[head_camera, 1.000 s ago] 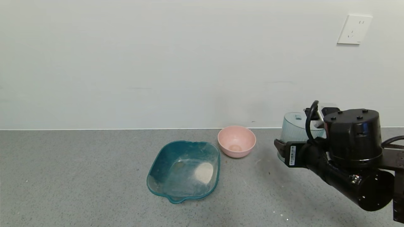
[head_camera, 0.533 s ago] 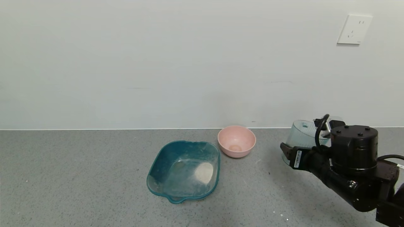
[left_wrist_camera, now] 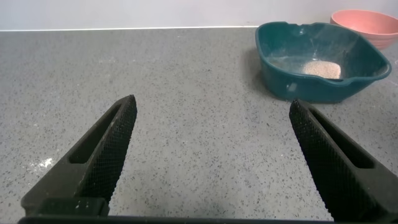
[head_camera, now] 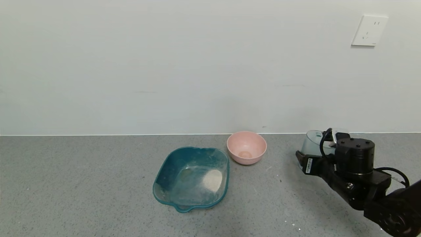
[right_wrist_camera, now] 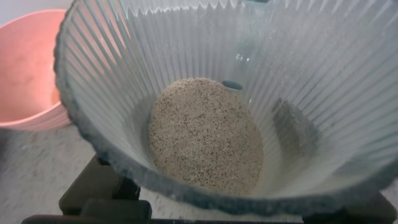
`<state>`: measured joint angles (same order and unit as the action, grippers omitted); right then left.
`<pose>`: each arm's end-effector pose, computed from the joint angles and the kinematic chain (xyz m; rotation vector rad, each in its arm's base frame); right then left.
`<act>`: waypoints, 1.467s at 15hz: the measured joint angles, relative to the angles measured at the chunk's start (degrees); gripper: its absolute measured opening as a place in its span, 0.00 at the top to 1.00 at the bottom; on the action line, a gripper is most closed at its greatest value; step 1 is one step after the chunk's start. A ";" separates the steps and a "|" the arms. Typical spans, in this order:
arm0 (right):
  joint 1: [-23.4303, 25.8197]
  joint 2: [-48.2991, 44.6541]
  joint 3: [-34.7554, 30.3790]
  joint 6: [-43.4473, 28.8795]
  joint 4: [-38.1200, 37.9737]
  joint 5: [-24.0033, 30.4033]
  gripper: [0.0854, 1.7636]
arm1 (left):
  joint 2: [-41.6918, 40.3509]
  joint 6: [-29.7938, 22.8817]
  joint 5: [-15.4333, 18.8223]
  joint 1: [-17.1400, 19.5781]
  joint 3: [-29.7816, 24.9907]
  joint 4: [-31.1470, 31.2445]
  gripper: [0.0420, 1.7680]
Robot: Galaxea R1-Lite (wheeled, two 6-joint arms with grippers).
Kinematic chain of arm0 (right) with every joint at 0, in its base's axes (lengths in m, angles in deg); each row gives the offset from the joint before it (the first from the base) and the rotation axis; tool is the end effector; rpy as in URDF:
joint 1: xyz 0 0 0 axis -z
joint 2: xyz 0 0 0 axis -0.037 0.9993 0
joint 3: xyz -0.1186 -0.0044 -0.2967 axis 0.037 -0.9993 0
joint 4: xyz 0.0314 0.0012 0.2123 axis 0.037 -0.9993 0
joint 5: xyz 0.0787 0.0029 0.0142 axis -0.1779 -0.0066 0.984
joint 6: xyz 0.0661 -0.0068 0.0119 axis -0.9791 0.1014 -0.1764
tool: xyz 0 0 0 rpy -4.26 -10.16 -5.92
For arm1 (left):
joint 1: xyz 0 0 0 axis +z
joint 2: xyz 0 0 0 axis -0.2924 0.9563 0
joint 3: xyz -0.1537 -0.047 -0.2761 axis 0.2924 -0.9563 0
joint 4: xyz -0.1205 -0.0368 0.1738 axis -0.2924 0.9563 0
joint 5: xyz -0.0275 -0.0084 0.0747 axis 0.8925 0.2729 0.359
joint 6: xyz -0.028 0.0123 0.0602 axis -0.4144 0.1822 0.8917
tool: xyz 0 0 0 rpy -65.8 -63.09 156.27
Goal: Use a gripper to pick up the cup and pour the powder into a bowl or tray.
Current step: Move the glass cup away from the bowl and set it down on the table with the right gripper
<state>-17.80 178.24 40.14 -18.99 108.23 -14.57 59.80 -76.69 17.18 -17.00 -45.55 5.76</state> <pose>0.3492 0.0991 0.0733 0.1063 0.3118 -0.0809 0.0290 0.0001 0.0754 -0.0001 0.0012 0.0000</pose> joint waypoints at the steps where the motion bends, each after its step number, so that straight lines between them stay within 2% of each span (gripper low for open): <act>1: 0.77 2.12 0.00 1.28 3.36 0.07 0.25 | 0.00 0.00 0.00 0.00 0.00 0.00 0.00; 4: 2.51 8.41 0.07 4.52 11.50 0.44 0.25 | 0.00 0.00 0.00 0.00 0.00 0.00 0.00; 9: 4.22 15.21 2.34 6.97 15.86 0.66 0.25 | 0.00 0.00 0.00 0.00 0.00 0.00 0.00; 22: 3.72 19.46 4.40 7.20 16.29 2.63 0.25 | 0.00 0.00 0.00 0.00 0.00 0.00 0.00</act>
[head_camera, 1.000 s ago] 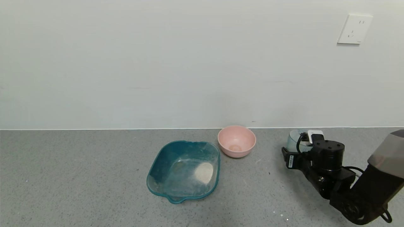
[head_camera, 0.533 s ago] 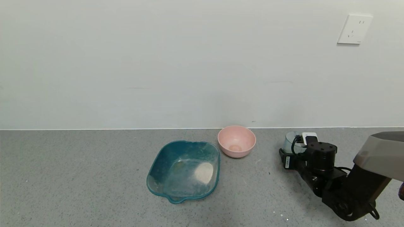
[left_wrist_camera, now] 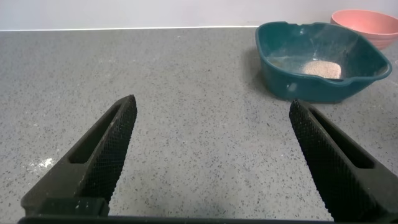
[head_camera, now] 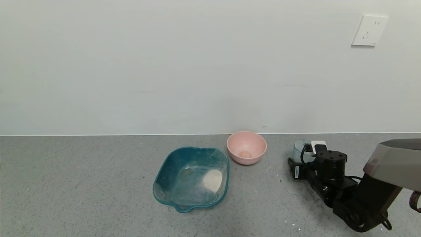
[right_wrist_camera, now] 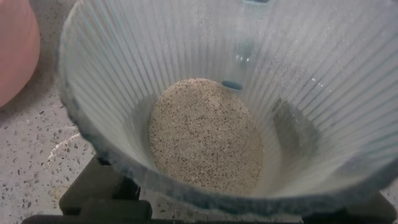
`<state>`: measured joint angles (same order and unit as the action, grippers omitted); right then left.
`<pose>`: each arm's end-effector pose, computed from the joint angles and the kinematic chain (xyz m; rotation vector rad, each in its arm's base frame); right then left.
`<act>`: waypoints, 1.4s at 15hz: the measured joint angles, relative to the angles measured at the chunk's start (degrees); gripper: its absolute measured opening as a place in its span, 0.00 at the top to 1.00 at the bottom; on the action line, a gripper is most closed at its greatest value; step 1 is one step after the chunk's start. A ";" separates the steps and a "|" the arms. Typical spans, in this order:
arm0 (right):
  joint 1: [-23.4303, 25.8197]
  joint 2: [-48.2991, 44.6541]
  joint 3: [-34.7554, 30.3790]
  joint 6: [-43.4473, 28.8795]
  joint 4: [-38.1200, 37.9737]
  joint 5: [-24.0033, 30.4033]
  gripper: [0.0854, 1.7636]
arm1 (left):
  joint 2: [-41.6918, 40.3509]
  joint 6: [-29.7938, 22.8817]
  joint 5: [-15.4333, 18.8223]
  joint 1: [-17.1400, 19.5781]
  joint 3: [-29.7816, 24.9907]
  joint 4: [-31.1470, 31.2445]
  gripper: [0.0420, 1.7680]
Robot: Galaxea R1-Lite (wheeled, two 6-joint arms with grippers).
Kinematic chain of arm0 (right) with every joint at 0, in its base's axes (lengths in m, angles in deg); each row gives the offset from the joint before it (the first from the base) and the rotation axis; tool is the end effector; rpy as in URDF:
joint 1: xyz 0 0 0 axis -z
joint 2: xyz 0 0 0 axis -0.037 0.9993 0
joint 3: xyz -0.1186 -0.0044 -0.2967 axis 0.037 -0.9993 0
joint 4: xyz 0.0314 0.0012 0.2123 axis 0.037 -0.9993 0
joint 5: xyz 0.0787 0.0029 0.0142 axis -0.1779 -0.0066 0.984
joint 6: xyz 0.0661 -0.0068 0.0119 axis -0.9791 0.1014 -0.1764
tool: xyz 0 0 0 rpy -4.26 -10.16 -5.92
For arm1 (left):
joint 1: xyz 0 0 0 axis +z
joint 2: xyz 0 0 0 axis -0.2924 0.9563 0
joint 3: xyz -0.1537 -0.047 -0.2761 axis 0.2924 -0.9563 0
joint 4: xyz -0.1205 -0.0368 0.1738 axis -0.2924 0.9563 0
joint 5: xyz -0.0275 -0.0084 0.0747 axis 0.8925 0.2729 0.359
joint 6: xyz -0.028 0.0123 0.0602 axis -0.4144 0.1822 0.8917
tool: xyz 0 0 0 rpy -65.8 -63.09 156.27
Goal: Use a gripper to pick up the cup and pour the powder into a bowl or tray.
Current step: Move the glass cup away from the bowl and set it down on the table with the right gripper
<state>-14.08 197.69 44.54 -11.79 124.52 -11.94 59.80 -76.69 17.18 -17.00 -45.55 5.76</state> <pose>0.3975 0.0917 -0.0023 0.0064 0.3011 -0.0793 0.0290 0.0001 0.0754 -0.0001 0.0012 0.0000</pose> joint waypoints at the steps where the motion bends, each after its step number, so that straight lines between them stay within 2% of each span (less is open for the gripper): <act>1: -0.02 0.11 -0.02 0.02 -0.02 -0.02 0.25 | 0.00 0.00 0.00 0.00 0.00 -0.02 0.00; 5: -0.13 0.33 -0.07 0.05 -0.11 0.00 0.24 | 0.00 0.00 0.00 0.00 0.00 0.00 0.00; 8: -0.17 0.37 -0.16 0.07 -0.16 0.01 0.16 | 0.00 0.02 0.00 0.00 0.00 0.00 0.00; 14: -0.22 -0.52 -0.74 0.00 -1.23 1.16 0.09 | 0.00 0.00 0.00 0.00 0.00 -0.02 0.00; 18: -0.22 -4.94 -1.38 -0.50 -9.91 3.62 0.07 | 0.00 0.00 0.00 0.00 0.00 0.00 0.00; 21: -0.44 -11.59 -2.69 -0.61 -18.71 6.55 0.06 | 0.00 0.02 0.00 0.00 0.00 0.00 0.00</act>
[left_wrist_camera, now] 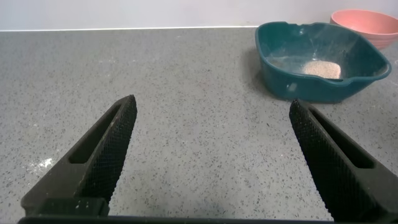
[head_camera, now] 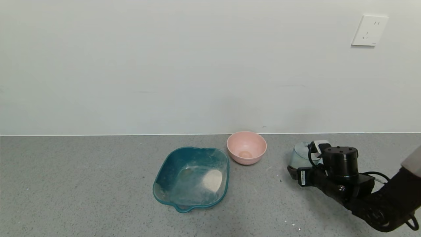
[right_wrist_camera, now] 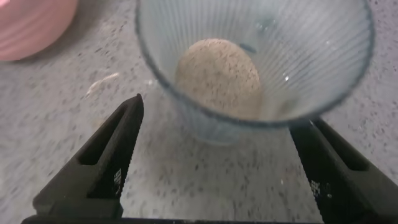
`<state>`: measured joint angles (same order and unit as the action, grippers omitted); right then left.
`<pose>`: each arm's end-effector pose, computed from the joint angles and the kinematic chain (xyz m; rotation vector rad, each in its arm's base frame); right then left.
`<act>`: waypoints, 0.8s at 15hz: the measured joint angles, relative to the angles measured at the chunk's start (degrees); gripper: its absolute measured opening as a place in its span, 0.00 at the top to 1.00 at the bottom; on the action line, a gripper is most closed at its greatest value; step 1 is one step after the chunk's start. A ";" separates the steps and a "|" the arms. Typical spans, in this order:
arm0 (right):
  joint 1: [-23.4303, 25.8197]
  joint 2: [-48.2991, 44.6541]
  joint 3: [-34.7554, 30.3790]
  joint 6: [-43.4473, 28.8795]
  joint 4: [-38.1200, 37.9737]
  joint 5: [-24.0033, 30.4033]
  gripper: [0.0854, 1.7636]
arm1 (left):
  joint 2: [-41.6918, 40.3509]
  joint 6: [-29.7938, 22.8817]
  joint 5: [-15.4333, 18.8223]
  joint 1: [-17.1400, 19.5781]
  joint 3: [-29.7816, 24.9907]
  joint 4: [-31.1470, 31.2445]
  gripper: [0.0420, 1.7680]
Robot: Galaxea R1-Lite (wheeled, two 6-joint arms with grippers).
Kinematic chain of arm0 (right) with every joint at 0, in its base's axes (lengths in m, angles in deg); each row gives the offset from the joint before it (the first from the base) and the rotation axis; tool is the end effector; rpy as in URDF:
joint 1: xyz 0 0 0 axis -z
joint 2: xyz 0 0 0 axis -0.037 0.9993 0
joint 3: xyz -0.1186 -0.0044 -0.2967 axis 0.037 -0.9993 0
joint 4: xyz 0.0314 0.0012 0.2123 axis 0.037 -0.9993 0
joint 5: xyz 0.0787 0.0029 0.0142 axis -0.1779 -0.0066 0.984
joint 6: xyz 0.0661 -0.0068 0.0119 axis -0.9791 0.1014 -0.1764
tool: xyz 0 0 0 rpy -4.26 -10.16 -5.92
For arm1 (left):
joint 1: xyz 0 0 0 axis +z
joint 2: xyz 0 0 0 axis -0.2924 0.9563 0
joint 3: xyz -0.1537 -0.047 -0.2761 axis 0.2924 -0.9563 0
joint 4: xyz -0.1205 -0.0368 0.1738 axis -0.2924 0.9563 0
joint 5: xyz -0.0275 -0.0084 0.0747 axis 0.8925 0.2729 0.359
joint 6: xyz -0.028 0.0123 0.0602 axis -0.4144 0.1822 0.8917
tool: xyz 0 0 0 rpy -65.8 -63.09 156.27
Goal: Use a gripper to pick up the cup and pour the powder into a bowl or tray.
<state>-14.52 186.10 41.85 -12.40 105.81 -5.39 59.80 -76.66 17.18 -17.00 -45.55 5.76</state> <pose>0.3652 0.0930 0.0229 -0.0122 0.4775 0.0291 0.0290 0.0001 0.0754 0.0004 0.0012 0.0000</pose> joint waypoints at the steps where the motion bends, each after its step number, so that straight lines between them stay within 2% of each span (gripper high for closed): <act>1: -0.09 -2.62 -0.45 0.00 -2.95 0.95 0.06 | 0.00 -0.02 0.00 0.00 0.00 0.00 0.00; 6: -0.24 -20.68 -2.07 0.09 -22.69 3.80 0.05 | 0.00 -0.02 0.00 0.00 0.00 0.00 0.00; 12: -0.24 -49.65 -0.48 0.13 -54.54 5.34 0.04 | 0.00 -0.02 0.00 0.00 0.00 -0.05 0.00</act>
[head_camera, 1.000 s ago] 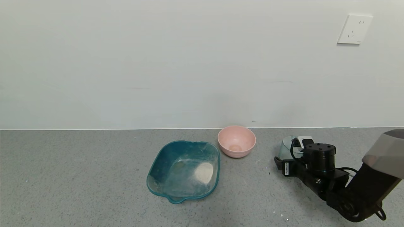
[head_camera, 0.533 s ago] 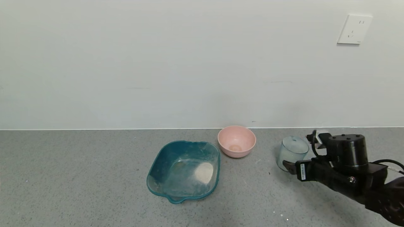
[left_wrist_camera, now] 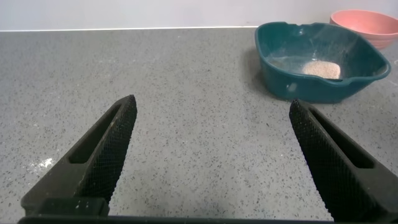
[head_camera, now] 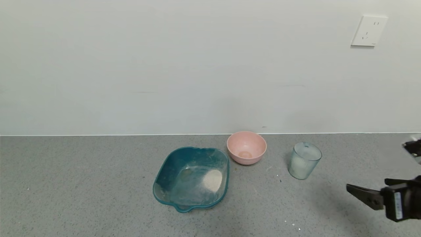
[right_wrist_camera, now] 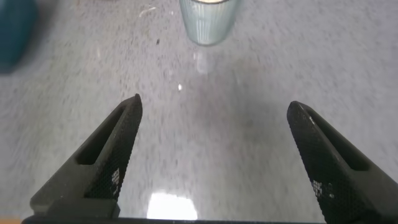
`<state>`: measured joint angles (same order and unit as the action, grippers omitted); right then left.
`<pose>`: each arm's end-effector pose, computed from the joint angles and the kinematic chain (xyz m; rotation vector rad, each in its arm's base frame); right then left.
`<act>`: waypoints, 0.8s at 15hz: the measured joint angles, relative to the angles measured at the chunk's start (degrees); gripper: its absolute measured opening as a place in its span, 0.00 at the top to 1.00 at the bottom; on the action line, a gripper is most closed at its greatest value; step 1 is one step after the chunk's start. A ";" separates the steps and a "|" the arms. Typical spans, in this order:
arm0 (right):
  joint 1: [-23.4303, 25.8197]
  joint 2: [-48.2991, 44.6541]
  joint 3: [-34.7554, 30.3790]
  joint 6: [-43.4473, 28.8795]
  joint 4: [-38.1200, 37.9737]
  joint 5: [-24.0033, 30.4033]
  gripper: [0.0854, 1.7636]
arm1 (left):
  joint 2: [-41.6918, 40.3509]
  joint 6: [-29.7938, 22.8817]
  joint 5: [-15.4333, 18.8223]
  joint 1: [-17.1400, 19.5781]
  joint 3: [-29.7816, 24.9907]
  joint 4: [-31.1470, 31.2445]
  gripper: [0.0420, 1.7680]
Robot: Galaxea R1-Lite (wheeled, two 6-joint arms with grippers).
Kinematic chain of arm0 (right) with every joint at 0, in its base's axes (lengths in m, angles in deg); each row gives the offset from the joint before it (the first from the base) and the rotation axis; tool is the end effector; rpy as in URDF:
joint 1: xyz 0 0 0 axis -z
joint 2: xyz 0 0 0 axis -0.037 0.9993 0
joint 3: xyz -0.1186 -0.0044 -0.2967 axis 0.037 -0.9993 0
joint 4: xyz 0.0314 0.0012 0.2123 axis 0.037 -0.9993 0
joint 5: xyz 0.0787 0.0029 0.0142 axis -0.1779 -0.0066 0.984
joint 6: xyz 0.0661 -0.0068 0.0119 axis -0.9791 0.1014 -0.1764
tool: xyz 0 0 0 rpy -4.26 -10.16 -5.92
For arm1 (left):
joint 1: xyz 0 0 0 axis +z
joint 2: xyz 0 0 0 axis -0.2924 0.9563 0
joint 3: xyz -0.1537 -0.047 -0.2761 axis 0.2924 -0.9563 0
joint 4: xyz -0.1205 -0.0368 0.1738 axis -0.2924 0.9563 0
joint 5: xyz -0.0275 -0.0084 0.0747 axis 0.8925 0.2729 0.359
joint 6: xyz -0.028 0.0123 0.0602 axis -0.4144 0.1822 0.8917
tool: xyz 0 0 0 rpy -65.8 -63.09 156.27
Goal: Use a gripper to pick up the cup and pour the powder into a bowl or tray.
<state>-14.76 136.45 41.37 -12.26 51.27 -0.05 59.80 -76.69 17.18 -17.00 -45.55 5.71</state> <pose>0.2062 0.0529 0.1655 -0.0147 0.5798 0.1180 0.0290 0.0001 0.0755 -0.0001 0.0003 0.0000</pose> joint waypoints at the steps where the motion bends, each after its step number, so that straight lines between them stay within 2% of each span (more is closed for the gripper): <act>1: 0.16 -4.57 0.67 0.00 -4.46 0.00 0.04 | 0.00 0.00 0.00 0.00 0.00 0.05 0.00; 3: 0.44 -13.40 1.83 0.06 -11.39 -0.05 0.04 | 0.00 0.00 0.00 0.00 0.00 0.02 0.00; 8: 1.51 -31.54 3.04 0.83 -20.61 -0.22 0.04 | 0.00 0.00 0.00 0.00 0.00 0.07 0.00; 12: 3.79 -40.83 4.02 2.60 -22.13 -4.27 0.04 | 0.00 0.00 0.00 0.00 0.00 0.07 0.00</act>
<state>-10.97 95.62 45.40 -9.67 29.14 -4.32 59.80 -76.69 17.18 -17.00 -45.55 5.79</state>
